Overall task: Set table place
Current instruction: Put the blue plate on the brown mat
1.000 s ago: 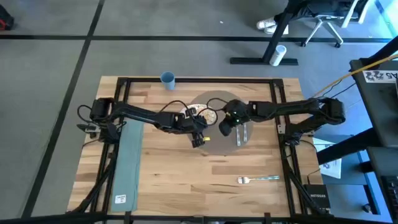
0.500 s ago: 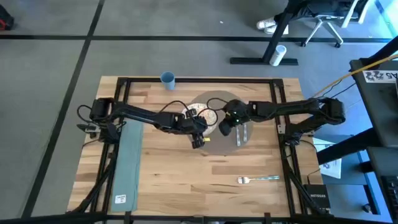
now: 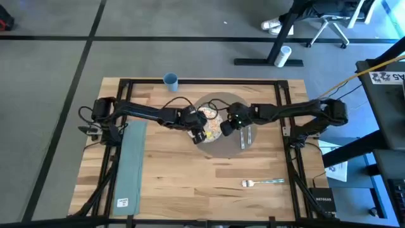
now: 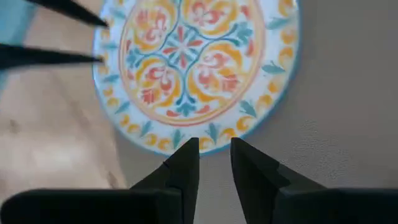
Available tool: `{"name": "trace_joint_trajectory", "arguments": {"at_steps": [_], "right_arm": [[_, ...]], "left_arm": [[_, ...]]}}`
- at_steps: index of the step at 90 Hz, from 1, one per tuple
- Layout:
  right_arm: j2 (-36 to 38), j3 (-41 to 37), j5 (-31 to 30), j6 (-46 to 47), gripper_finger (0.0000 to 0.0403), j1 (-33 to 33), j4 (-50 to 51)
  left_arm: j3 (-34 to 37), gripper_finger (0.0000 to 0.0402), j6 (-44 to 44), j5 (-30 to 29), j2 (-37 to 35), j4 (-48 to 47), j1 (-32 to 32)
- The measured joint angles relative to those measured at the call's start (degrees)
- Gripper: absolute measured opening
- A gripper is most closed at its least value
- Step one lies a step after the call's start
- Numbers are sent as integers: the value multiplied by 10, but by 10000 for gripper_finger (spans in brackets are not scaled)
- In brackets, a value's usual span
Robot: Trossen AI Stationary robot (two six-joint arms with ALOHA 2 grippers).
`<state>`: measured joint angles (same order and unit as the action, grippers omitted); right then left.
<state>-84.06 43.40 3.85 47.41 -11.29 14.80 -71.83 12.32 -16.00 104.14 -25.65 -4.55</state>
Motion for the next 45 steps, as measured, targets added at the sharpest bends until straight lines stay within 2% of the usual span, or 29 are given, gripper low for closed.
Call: {"name": "trace_joint_trajectory", "arguments": {"at_steps": [13, 33, 45], "right_arm": [[-43, 0, -13, 21, 109, 0, -8], [-81, 0, -32, 23, 161, 0, -33], [-82, 0, -59, 23, 174, -1, -58]], "left_arm": [[0, 95, 26, 42, 0, -42, -27], [0, 95, 15, 47, 0, -52, -36], [0, 95, 12, 46, 0, -48, -38]]}}
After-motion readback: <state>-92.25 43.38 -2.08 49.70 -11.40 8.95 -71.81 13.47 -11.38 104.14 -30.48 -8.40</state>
